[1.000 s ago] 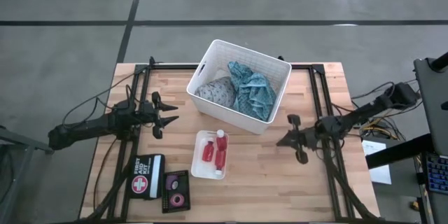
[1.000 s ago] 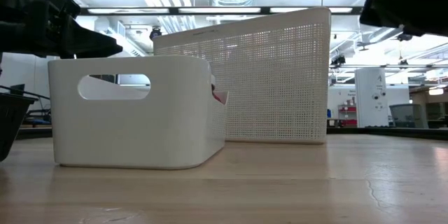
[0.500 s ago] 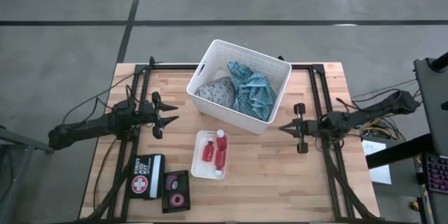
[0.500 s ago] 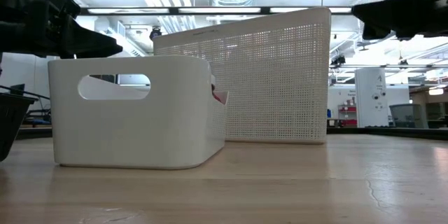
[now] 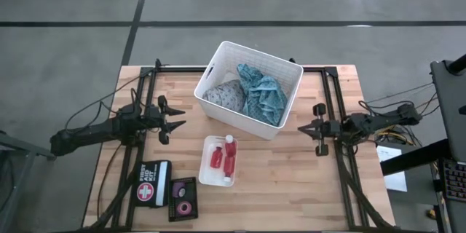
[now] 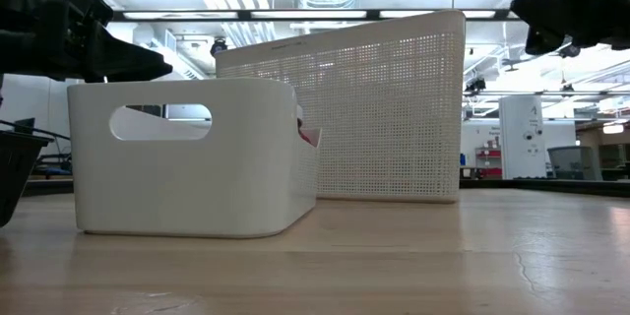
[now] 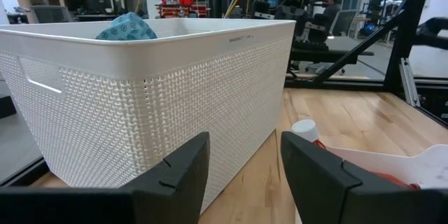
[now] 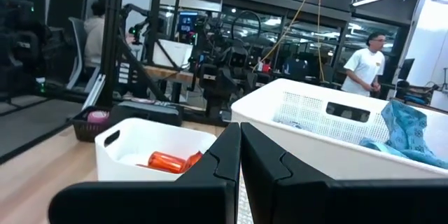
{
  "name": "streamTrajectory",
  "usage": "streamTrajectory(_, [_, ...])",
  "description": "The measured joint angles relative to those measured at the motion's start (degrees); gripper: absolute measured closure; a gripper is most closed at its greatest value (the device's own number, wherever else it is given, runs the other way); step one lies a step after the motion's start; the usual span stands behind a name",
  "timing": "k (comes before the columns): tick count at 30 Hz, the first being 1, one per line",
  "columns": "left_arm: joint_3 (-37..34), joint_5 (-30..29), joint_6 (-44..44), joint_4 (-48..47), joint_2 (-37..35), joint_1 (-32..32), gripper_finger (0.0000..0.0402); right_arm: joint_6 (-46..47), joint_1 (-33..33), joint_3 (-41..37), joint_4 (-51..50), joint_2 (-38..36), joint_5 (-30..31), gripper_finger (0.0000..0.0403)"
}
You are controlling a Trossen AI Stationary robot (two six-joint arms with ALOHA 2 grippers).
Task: Pick & Place Medicine items
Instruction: Return to Home Position
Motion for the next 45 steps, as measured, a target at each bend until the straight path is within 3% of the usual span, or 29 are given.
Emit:
streamTrajectory(3, [0.0, 0.0, 0.0, 0.0, 0.0, 0.0, 0.0217, 0.5, 0.0, 0.0, -4.9, -4.4, 0.0, 0.0395])
streamTrajectory(23, [0.0, 0.0, 0.0, 0.0, 0.8, 0.0, 0.0217, 7.6, 0.1, 0.4, -8.0, -4.2, 1.2, 0.0394])
streamTrajectory(45, [0.0, 0.0, 0.0, 0.0, 0.7, 0.0, 0.0217, 7.3, 0.1, 0.4, -8.0, -4.1, 1.2, 0.0394])
